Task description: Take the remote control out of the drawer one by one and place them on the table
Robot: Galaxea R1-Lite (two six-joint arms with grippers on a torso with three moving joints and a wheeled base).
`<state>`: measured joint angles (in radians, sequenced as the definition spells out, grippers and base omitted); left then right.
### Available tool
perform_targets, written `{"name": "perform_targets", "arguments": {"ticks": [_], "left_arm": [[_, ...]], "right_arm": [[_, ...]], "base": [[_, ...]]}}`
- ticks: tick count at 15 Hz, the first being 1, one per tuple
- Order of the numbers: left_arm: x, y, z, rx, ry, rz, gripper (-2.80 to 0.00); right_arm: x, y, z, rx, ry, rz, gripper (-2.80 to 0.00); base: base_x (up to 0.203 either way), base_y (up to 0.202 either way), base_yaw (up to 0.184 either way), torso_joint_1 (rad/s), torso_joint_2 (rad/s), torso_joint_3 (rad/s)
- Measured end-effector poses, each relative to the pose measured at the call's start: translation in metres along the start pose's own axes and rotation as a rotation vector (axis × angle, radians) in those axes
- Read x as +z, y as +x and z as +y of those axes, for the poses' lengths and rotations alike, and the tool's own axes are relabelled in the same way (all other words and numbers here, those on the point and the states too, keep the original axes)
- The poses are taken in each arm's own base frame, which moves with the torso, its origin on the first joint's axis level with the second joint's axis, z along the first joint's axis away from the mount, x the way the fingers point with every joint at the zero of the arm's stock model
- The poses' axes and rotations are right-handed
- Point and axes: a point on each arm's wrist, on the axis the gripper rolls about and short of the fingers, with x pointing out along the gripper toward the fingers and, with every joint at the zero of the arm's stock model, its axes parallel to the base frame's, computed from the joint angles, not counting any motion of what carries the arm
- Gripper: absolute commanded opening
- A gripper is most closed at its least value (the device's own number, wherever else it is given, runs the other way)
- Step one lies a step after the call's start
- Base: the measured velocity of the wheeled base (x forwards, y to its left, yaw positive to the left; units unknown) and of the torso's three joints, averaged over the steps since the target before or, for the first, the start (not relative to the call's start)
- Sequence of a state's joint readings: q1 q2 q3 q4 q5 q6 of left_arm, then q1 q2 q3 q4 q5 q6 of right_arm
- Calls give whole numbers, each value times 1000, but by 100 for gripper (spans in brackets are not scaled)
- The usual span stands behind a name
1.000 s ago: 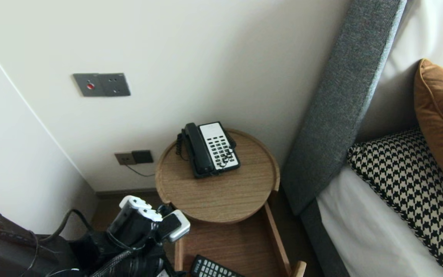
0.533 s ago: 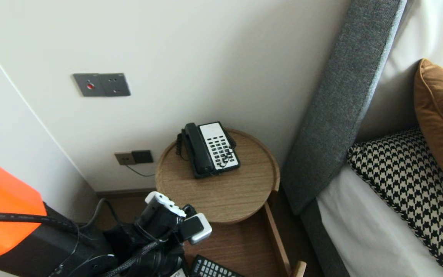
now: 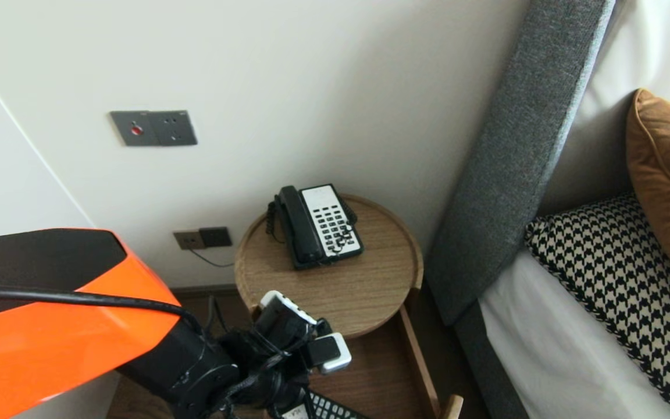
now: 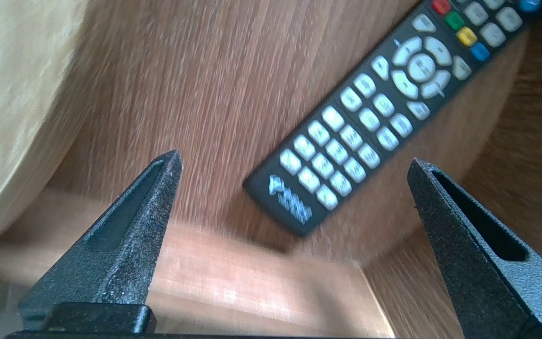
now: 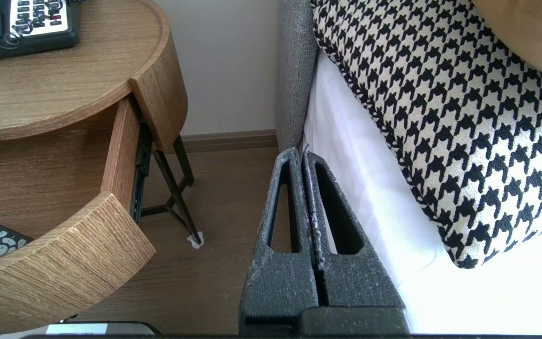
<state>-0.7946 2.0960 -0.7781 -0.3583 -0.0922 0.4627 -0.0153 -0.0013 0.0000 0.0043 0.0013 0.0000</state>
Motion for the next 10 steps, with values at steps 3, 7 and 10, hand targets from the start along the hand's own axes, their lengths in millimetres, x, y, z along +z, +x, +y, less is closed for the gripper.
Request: {"name": "perform_targets", "arguments": {"ticks": [3, 7, 10], "left_arm": [[4, 14, -6, -39, 18, 12, 0], [3, 28, -13, -78, 33, 40, 0], [2, 39, -15, -90, 37, 56, 0]], "right_arm": [[0, 0, 0, 0, 0, 0, -280], [0, 0, 0, 0, 0, 0, -280], [0, 0, 0, 0, 0, 0, -280]], "base": [[0, 0, 0, 0, 0, 0], [0, 0, 0, 0, 0, 0], [0, 0, 0, 0, 0, 0]]}}
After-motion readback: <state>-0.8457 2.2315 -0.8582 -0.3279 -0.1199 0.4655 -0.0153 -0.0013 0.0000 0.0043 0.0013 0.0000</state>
